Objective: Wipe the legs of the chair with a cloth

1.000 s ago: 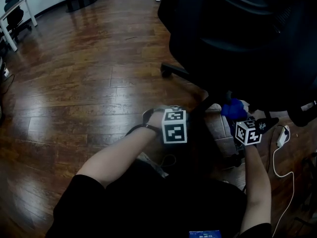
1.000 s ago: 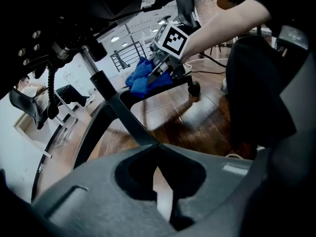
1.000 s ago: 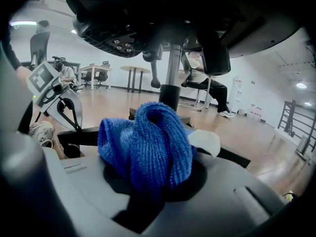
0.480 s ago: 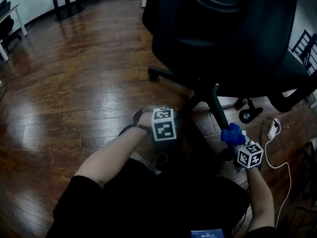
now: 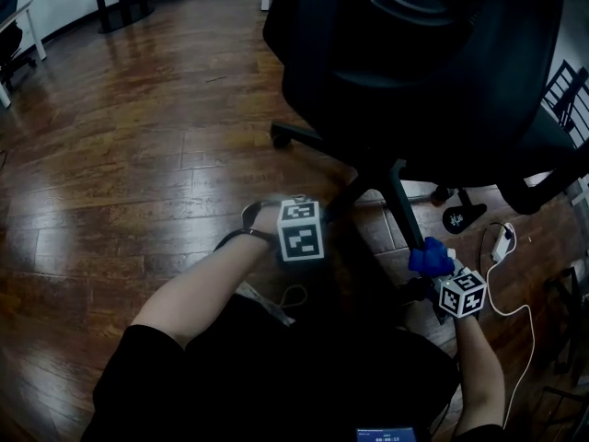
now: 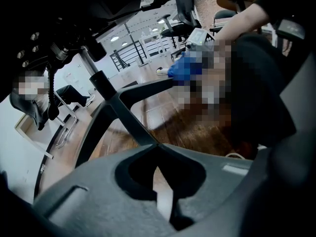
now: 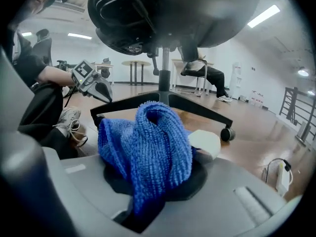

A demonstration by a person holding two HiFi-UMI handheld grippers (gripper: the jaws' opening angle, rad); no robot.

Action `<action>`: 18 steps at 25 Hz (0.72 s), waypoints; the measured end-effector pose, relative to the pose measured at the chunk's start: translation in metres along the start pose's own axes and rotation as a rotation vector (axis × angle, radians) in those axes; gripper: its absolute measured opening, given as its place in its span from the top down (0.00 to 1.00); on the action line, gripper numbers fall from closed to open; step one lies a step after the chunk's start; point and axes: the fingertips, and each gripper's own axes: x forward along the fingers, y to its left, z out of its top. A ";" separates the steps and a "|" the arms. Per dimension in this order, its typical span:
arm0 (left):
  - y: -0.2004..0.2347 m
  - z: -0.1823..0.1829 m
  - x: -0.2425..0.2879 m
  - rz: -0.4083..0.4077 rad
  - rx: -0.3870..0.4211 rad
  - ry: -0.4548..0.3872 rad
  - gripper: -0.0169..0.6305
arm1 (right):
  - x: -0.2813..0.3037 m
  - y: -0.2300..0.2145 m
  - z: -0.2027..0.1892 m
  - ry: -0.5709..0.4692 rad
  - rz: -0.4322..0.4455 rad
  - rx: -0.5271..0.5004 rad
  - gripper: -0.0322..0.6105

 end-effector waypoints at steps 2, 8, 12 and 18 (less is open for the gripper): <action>0.001 0.001 0.000 -0.004 -0.005 -0.006 0.97 | 0.028 -0.002 0.036 -0.028 -0.005 -0.017 0.82; -0.001 0.005 -0.001 -0.025 -0.015 -0.029 0.97 | 0.102 0.001 0.127 -0.093 -0.048 -0.106 0.82; 0.000 0.003 -0.003 -0.022 -0.021 -0.037 0.97 | 0.113 0.004 0.146 -0.094 -0.080 -0.121 0.82; 0.000 0.003 -0.001 0.002 -0.013 -0.025 0.97 | 0.082 0.006 0.104 -0.073 -0.036 -0.077 0.82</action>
